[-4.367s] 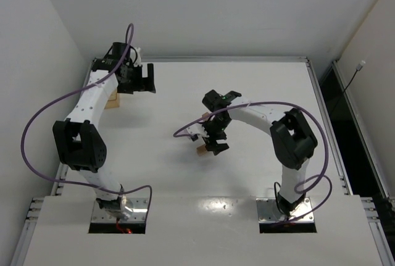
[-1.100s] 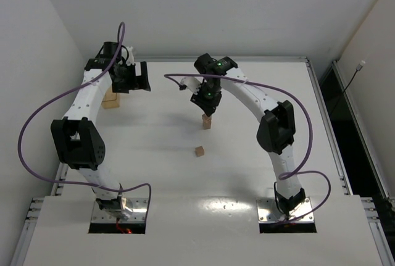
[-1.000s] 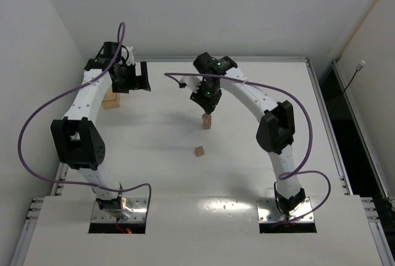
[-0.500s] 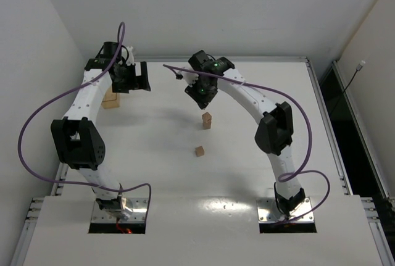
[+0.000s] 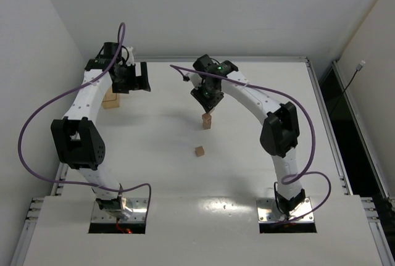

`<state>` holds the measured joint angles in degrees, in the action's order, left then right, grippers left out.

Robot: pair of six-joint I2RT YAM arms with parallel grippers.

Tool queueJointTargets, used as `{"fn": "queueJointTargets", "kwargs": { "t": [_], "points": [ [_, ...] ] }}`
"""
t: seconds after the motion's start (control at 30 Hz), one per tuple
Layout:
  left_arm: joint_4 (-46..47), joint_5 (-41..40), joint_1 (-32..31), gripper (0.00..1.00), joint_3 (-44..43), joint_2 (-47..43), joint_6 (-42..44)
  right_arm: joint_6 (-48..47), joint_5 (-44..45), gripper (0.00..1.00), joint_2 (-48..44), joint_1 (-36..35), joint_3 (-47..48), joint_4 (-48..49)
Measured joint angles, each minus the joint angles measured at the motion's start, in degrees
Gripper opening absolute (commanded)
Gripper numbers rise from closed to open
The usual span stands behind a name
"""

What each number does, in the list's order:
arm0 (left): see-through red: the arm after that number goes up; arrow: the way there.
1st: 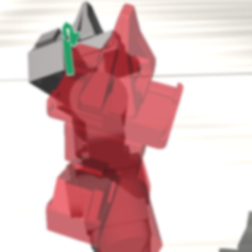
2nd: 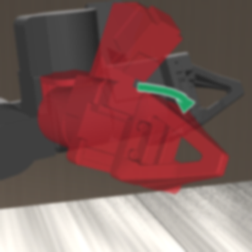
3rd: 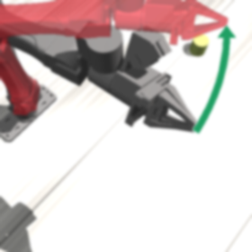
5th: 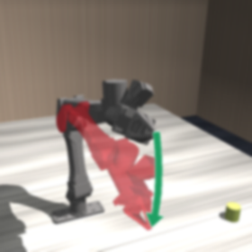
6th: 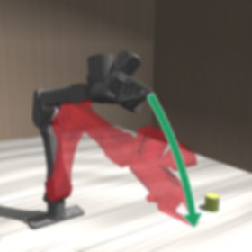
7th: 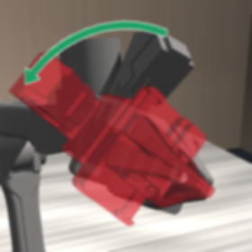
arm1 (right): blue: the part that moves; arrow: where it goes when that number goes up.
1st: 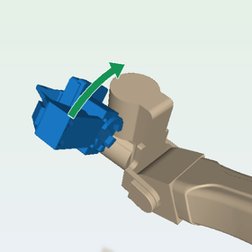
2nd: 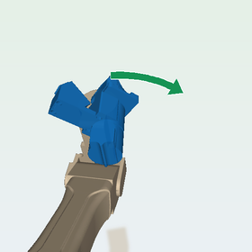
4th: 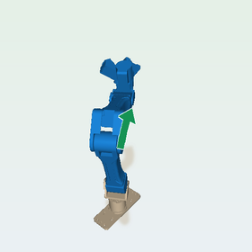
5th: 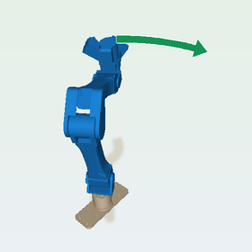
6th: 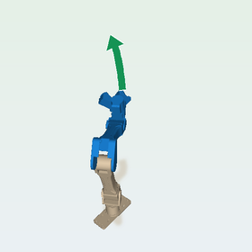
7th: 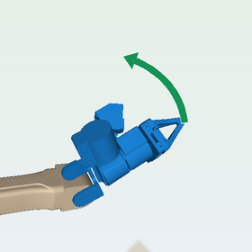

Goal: Build the wood block tower

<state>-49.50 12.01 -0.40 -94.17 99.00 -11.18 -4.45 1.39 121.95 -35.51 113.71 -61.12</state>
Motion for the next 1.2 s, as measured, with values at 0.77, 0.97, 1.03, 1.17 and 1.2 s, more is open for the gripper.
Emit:
{"fn": "queueJointTargets", "kwargs": {
  "t": [0.77,0.97,1.03,1.17,1.2],
  "points": [
    [0.28,0.02,0.00,0.99,0.81,0.02,0.00,-1.53,-2.93,0.00,-1.36,-1.05,-0.02,-0.68],
    [0.28,0.04,0.00,0.99,0.81,0.33,0.02,-1.55,-2.91,0.00,-0.59,-1.01,-0.02,-0.72],
    [0.28,0.04,0.00,0.99,0.81,0.33,0.00,-1.55,-2.91,0.00,-0.28,-1.01,-0.02,-0.70],
    [0.28,0.04,0.00,0.99,0.81,0.33,0.02,-1.64,-2.95,0.00,0.61,-1.01,-0.02,-0.72],
    [0.31,0.04,0.00,0.99,0.81,0.33,0.00,-1.68,-2.95,0.00,0.87,-1.01,-0.02,-0.72]
  ]
}}
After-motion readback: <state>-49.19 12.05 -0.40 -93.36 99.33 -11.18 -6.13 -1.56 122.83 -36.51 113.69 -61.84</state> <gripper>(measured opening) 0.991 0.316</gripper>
